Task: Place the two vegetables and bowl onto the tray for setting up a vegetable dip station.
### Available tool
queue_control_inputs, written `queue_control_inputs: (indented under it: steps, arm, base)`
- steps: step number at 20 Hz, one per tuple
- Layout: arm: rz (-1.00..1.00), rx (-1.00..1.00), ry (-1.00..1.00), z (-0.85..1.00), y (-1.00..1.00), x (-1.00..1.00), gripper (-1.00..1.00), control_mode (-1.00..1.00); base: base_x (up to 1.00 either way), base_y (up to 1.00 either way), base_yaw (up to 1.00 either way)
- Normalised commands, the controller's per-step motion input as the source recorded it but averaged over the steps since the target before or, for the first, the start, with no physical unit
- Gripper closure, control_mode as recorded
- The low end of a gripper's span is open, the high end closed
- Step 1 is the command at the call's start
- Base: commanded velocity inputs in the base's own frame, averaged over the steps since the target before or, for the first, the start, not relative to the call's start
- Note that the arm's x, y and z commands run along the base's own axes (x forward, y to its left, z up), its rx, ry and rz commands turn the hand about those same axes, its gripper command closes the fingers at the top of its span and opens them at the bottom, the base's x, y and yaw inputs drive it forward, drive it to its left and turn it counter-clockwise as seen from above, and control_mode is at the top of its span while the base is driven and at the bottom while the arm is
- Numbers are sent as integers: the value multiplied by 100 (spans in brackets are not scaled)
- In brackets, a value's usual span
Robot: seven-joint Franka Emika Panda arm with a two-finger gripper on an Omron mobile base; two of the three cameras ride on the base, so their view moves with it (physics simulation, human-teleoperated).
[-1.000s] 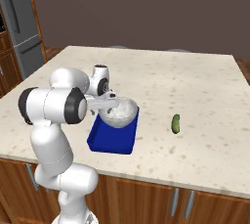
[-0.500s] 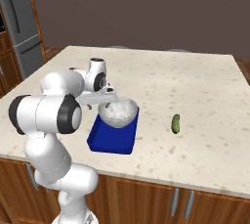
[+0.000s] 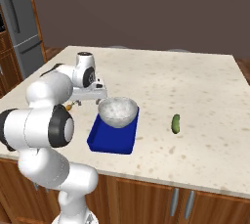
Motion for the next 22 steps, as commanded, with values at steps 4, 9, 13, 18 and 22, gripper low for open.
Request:
queue_control_inputs:
  steps: [4,9,13,18,22]
  arm:
    - [-13,0,1,16,48,-17,-100,-100]
    - [-22,0,0,1,55,-5,-100,-100]
    - [-24,0,4,-5,52,9,-100,-100]
    - [-22,0,6,-11,45,23,-100,-100]
    - [-19,0,7,-15,42,30,-100,-100]
  base:
    - [0,0,0]
    - [0,0,0]
    - [0,0,0]
    - [0,0,0]
    - [0,0,0]
